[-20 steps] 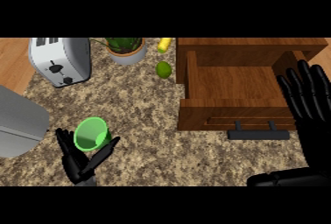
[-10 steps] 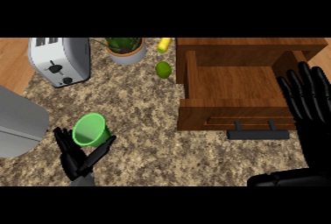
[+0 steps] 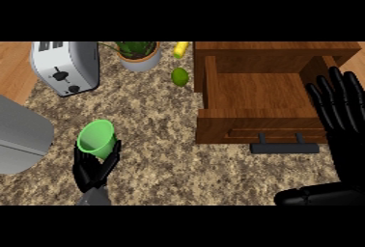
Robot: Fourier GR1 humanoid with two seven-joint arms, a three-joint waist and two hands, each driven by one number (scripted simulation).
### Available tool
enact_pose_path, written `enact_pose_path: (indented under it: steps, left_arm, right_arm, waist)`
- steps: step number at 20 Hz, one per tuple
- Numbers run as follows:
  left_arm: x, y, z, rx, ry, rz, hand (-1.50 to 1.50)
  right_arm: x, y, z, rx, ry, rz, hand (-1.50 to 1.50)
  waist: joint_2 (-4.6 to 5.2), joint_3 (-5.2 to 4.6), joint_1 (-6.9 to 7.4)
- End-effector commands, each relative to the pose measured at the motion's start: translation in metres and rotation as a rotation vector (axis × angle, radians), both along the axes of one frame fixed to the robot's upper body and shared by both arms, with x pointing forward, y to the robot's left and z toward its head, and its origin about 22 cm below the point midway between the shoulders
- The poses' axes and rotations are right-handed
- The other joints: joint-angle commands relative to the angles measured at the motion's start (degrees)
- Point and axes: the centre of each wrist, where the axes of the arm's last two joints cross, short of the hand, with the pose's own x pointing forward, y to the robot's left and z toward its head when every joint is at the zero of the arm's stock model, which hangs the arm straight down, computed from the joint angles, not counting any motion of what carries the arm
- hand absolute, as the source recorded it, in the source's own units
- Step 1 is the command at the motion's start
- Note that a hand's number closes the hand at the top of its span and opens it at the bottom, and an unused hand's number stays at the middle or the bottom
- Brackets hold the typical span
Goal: Pick up the cup, place it into the drawer and close the drawer
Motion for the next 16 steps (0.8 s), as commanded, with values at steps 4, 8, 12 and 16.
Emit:
enact_pose_path:
  steps: [4,8,12,16]
  left_arm:
    - [0.011,0.01,0.005,0.052,-0.12,-0.023,1.5]
    - [0.014,0.03,0.01,0.098,-0.104,-0.158,1.5]
    - [0.019,0.034,0.016,0.084,-0.105,-0.509,1.5]
    - [0.026,0.047,0.023,0.15,-0.199,-0.465,1.5]
  right_arm:
    - [0.016,0.001,0.013,0.003,0.006,0.016,-1.5]
    - [0.009,0.0,0.019,0.003,-0.005,-0.005,-1.5]
    - [0.0,0.004,0.02,-0.006,-0.014,-0.001,-1.5]
    - [0.008,-0.002,0.021,-0.007,-0.017,-0.002,-1.5]
  waist:
    - [-0.02,0.01,0.21]
    - [-0.02,0.01,0.15]
    - [-0.08,-0.04,-0.45]
    - [-0.02,0.01,0.08]
